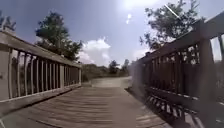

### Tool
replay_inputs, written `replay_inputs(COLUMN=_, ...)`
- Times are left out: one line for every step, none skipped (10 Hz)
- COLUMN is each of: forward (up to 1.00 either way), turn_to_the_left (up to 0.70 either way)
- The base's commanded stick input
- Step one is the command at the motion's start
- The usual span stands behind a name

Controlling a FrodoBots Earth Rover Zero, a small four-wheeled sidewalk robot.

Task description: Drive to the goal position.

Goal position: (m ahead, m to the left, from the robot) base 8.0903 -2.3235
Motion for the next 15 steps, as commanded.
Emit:
replay_inputs(forward=0.45, turn_to_the_left=0.02)
replay_inputs(forward=0.45, turn_to_the_left=0.02)
replay_inputs(forward=0.45, turn_to_the_left=0.02)
replay_inputs(forward=0.45, turn_to_the_left=0.02)
replay_inputs(forward=0.45, turn_to_the_left=0.02)
replay_inputs(forward=0.45, turn_to_the_left=0.02)
replay_inputs(forward=0.45, turn_to_the_left=-0.2)
replay_inputs(forward=0.45, turn_to_the_left=-0.27)
replay_inputs(forward=0.45, turn_to_the_left=-0.27)
replay_inputs(forward=0.45, turn_to_the_left=-0.16)
replay_inputs(forward=0.45, turn_to_the_left=0.02)
replay_inputs(forward=0.45, turn_to_the_left=0.02)
replay_inputs(forward=0.45, turn_to_the_left=0.02)
replay_inputs(forward=0.45, turn_to_the_left=0.02)
replay_inputs(forward=0.45, turn_to_the_left=0.02)
